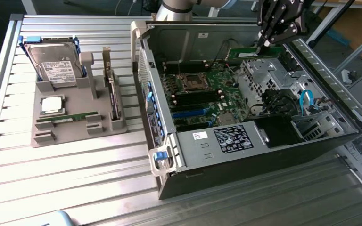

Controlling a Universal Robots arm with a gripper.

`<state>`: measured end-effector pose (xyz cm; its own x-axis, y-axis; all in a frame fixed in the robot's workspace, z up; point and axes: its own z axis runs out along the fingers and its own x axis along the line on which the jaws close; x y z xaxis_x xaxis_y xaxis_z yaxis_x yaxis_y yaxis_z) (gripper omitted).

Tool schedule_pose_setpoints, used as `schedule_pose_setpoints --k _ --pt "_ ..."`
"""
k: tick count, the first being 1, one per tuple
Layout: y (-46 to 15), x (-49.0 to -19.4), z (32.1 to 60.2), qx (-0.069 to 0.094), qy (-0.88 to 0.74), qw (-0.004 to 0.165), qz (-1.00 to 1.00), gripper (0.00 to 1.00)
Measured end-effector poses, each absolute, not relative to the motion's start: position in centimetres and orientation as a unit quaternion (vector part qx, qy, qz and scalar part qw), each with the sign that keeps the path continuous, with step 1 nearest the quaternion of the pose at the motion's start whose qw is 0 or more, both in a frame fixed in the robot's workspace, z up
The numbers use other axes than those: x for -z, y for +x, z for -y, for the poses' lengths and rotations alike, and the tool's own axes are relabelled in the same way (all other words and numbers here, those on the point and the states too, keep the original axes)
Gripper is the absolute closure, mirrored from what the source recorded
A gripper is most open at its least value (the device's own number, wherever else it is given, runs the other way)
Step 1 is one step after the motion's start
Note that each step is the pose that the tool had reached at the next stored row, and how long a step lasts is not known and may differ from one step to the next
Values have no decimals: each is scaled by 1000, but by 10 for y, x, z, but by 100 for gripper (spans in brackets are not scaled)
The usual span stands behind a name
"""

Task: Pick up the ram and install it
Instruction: 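Pick up the ram and move it above insertion slot, then insert the ram into the slot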

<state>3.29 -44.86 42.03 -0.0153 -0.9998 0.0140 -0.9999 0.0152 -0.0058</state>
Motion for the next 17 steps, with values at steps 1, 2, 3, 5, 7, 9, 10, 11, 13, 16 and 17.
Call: schedule_pose_setpoints --k 1,2,3,5,7,9,10,11,13,16,17 --pt "34 -420 449 -7 702 3 712 87" --pt "34 -420 449 -7 702 3 712 87" --pt "34 -420 449 -7 702 3 712 87" --pt "34 -420 449 -7 702 3 712 87" --pt "34 -420 449 -7 702 3 712 87" --pt "34 -420 449 -7 702 3 712 87" --pt "34 -420 449 -7 702 3 712 87" --pt "34 -420 449 -7 702 3 712 87" --pt "34 -420 449 -7 702 3 712 87" --pt "35 -420 449 -7 702 3 712 87" --pt "35 -420 449 -7 702 3 712 87"
